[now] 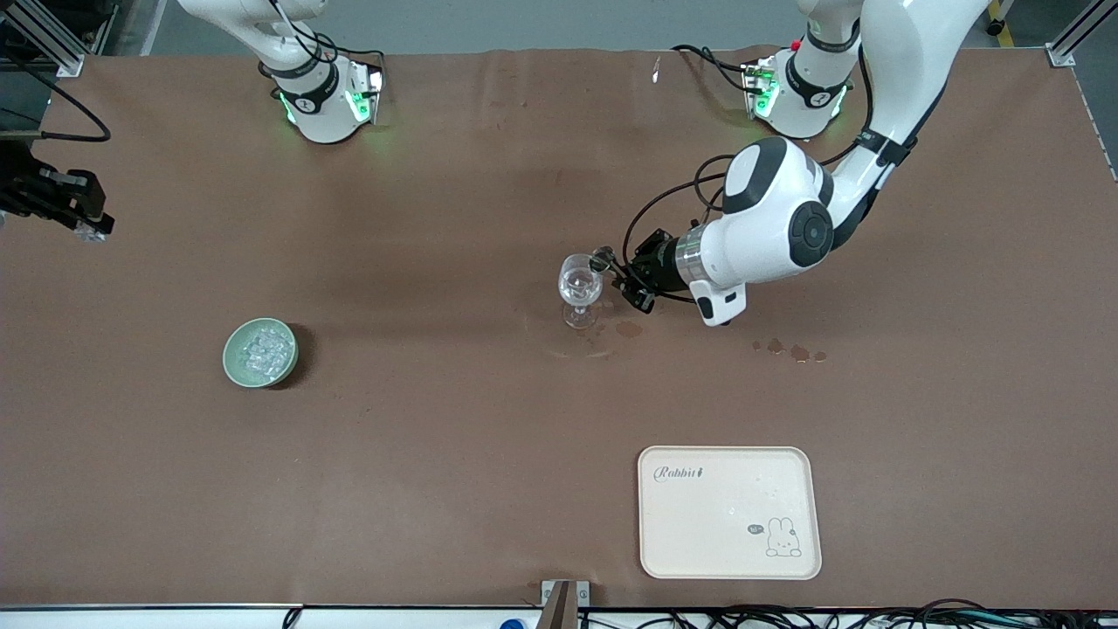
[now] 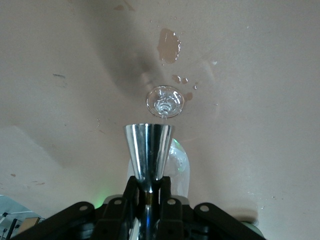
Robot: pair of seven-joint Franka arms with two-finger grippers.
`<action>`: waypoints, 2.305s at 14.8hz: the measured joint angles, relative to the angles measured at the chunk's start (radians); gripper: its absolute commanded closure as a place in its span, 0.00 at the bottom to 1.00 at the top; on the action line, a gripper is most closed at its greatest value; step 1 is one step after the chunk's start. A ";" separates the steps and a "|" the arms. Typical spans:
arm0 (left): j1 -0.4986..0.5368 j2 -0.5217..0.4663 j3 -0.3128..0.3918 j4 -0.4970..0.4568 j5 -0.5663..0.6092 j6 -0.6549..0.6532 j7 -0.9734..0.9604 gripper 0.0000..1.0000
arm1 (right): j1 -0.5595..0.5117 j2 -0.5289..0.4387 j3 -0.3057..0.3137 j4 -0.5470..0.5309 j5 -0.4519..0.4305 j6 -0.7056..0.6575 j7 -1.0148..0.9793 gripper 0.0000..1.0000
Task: Pour wine and add ice with both arms
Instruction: 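Tilt the jigger with the left gripper to pour into the glass, then move the jigger toward the tray while the right gripper brings ice over the glass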
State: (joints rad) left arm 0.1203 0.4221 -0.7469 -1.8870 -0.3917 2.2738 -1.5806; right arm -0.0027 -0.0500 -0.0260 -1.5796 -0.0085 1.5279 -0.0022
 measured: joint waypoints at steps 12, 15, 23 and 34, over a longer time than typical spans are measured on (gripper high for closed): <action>-0.056 0.000 -0.001 0.000 0.167 0.033 -0.184 1.00 | 0.000 0.001 0.000 -0.001 0.000 -0.007 0.000 0.91; -0.061 0.000 0.000 0.000 0.184 0.039 -0.194 1.00 | 0.000 0.001 0.000 -0.001 0.000 -0.008 0.000 0.91; -0.049 0.078 0.005 0.051 0.127 0.036 -0.185 1.00 | 0.001 0.001 0.002 -0.002 0.000 -0.015 0.000 0.93; 0.217 0.248 0.008 0.357 -0.119 -0.204 0.069 1.00 | 0.356 0.084 0.014 -0.066 0.004 0.218 0.333 0.94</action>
State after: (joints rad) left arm 0.3375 0.6704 -0.7386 -1.5304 -0.5108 2.0694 -1.5112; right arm 0.3536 0.0341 -0.0119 -1.6461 -0.0042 1.7454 0.3312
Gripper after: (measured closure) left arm 0.793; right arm 0.731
